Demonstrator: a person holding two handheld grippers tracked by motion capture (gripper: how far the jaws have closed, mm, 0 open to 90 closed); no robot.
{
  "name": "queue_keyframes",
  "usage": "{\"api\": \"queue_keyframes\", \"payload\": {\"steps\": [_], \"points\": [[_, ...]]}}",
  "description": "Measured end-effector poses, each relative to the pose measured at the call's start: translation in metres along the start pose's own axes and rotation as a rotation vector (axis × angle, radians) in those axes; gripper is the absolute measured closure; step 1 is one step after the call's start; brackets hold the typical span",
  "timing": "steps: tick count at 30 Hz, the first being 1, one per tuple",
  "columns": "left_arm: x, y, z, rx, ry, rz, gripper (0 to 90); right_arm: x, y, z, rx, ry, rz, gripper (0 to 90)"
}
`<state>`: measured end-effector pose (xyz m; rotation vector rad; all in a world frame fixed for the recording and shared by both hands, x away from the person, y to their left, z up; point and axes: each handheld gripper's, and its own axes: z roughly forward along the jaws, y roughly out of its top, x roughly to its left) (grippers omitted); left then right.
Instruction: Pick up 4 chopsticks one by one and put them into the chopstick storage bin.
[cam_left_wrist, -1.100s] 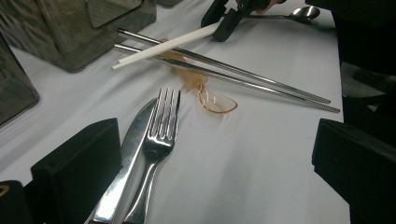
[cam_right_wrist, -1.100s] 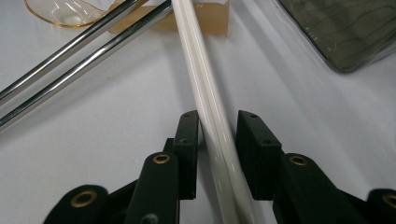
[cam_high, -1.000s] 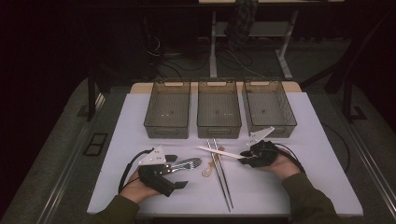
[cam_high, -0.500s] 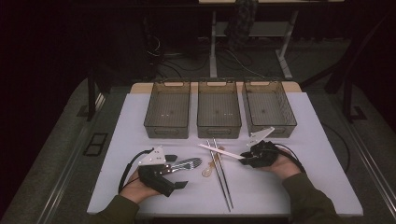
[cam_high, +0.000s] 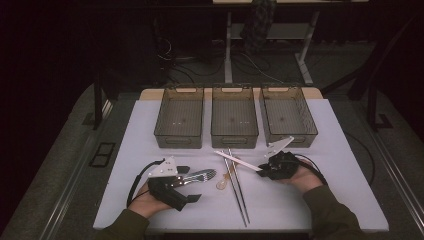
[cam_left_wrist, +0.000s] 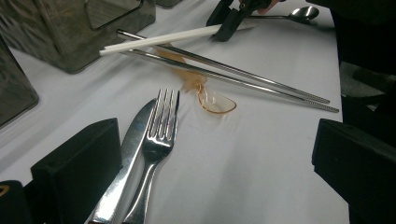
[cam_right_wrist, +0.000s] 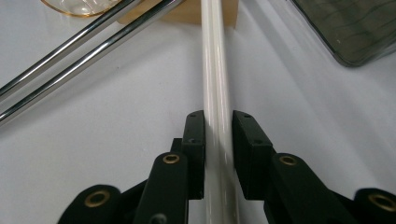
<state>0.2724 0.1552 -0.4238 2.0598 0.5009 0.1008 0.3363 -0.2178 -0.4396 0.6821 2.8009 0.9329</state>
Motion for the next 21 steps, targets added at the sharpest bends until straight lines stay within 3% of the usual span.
{"api": "queue_keyframes", "payload": {"steps": [21], "points": [[-0.0003,0.0001,0.0000,-0.001,-0.004,0.000,0.3,0.0051,0.0003,-0.0018,0.022,0.006,-0.010,75.9]]}}
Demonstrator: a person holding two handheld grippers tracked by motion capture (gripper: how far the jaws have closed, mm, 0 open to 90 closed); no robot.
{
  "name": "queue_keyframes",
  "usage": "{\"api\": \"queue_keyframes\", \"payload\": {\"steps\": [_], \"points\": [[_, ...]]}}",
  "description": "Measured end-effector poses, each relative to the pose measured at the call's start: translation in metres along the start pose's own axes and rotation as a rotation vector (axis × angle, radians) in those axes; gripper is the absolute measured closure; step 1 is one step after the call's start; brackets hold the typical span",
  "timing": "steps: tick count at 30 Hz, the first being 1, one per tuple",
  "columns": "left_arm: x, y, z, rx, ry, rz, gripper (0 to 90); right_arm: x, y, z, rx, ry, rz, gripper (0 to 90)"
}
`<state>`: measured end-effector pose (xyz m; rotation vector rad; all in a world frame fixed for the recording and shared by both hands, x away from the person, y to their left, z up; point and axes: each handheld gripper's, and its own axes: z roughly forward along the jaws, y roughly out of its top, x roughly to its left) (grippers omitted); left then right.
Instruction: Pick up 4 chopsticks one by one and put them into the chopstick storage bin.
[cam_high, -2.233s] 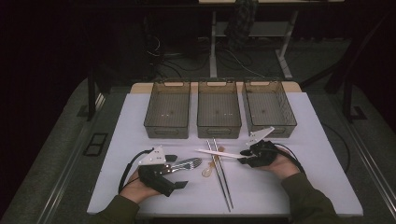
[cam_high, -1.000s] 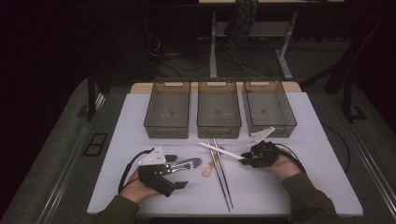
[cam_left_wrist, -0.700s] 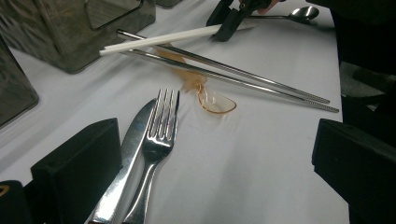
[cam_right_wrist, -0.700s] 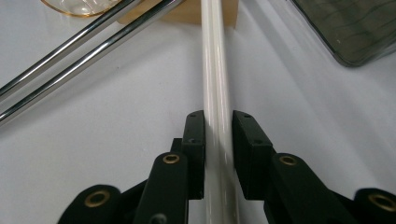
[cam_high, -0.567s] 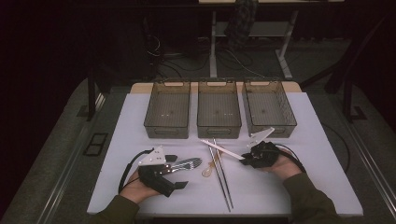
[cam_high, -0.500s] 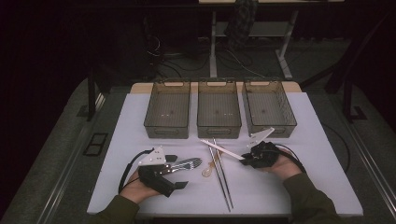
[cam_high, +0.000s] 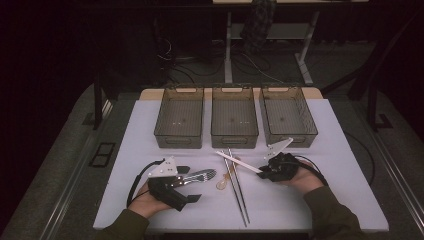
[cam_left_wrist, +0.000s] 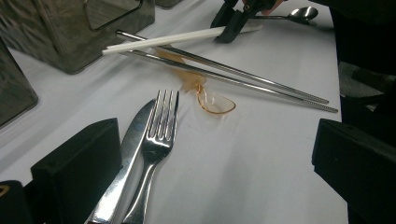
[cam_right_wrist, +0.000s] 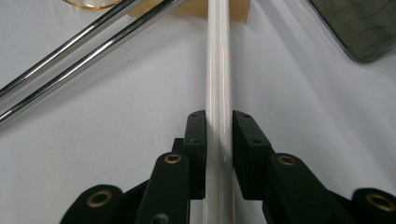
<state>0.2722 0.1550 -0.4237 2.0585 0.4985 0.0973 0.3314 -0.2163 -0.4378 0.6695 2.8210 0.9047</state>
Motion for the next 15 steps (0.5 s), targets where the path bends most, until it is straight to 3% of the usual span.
{"api": "queue_keyframes", "payload": {"steps": [3,9,15], "points": [[0.0000,0.0001,0.0001,0.001,0.000,0.001,0.3,-0.0002,-0.0003,0.0001,-0.001,0.000,0.001,75.6],[-0.0002,0.0001,0.0001,0.000,0.000,0.000,0.3,-0.0007,-0.0017,-0.0007,-0.012,0.004,0.013,65.2],[0.0000,0.0001,-0.0001,0.000,0.000,0.000,0.3,-0.0035,-0.0030,-0.0071,-0.064,0.013,0.036,60.4]]}}
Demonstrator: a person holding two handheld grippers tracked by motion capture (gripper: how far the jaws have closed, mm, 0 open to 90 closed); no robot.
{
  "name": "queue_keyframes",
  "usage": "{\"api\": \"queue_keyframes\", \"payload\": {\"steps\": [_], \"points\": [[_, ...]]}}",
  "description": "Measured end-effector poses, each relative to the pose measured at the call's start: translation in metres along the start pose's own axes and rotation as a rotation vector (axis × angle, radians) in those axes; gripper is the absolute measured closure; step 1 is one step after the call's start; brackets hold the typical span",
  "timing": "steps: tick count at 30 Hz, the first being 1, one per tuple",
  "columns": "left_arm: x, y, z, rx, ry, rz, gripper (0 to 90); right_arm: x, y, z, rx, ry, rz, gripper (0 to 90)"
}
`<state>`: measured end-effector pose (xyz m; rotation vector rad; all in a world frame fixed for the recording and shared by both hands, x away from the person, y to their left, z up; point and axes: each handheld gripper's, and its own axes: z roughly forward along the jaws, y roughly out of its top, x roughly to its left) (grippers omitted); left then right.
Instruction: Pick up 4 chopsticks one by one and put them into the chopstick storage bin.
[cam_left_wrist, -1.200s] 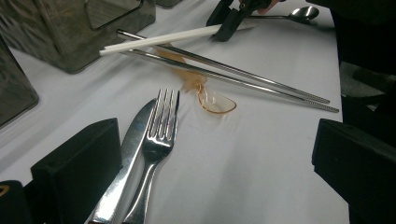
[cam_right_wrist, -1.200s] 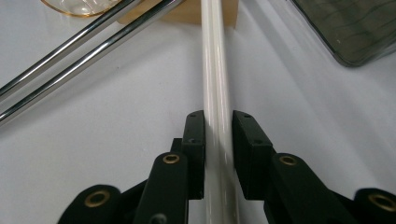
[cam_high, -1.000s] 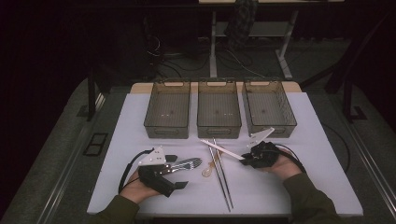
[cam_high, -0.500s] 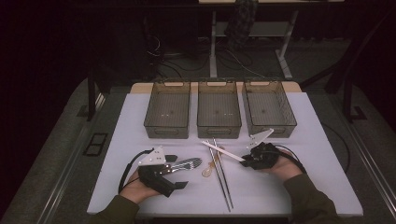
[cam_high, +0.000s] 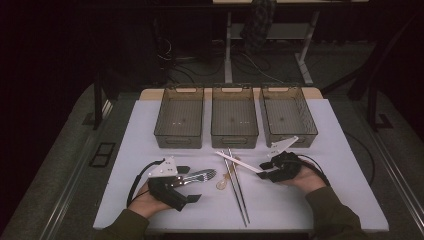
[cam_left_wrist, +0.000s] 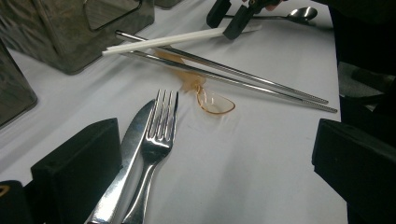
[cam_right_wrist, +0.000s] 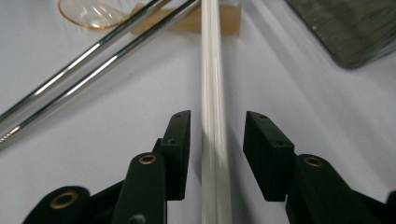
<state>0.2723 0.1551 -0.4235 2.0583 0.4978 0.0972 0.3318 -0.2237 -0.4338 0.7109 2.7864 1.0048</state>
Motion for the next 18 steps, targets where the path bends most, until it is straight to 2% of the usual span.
{"api": "queue_keyframes", "payload": {"steps": [3,5,6,18], "points": [[0.000,0.000,0.000,-0.001,-0.001,0.000,0.3,-0.002,0.000,-0.009,-0.051,0.002,0.027,63.6],[0.000,0.000,0.000,-0.002,-0.001,-0.002,0.3,-0.003,-0.001,-0.011,-0.058,-0.001,0.033,65.7],[0.000,0.000,0.000,0.000,-0.001,0.000,0.3,-0.005,-0.002,-0.014,-0.065,-0.003,0.042,69.6],[0.000,0.000,0.001,0.001,0.000,0.000,0.3,-0.005,-0.003,-0.012,-0.039,0.003,0.032,75.2]]}}
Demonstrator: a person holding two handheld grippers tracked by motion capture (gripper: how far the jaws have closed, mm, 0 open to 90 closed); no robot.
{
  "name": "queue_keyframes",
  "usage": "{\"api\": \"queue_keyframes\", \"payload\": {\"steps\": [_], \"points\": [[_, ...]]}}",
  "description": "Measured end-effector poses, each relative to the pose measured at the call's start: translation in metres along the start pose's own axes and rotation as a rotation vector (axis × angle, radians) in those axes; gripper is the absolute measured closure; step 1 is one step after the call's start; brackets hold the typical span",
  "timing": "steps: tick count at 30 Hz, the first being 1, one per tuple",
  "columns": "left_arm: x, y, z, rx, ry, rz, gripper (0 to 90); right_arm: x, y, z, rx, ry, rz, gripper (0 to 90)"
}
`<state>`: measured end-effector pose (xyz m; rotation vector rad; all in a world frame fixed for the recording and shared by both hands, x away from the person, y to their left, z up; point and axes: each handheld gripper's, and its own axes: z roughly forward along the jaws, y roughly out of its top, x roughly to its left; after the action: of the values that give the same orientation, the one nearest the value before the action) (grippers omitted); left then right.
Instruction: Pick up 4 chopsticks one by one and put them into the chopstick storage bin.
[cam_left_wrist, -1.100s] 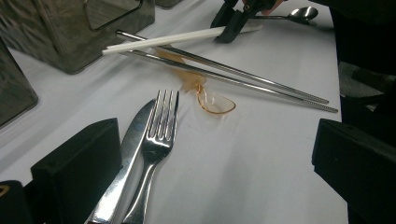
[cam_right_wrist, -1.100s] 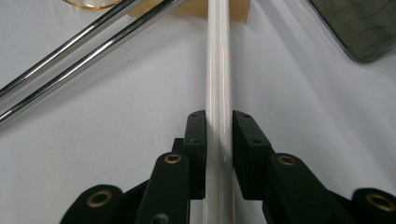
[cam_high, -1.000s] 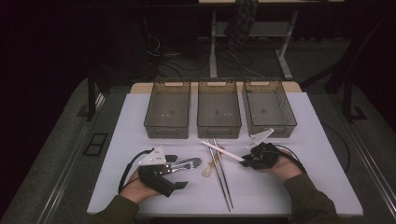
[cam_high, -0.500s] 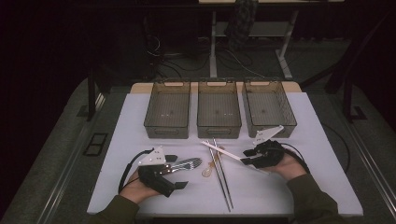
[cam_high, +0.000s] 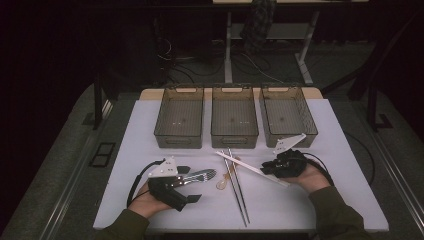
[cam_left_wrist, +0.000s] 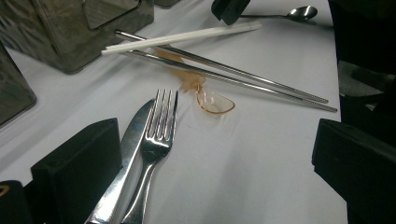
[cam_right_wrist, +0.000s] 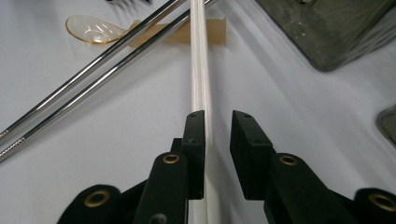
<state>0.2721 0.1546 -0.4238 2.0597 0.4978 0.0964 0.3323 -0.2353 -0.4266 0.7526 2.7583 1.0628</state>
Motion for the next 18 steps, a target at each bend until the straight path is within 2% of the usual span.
{"api": "queue_keyframes", "payload": {"steps": [18], "points": [[-0.0002,0.0000,0.0002,0.001,-0.002,-0.001,0.4,0.0002,-0.0004,0.0023,0.019,0.001,-0.004,78.2]]}}
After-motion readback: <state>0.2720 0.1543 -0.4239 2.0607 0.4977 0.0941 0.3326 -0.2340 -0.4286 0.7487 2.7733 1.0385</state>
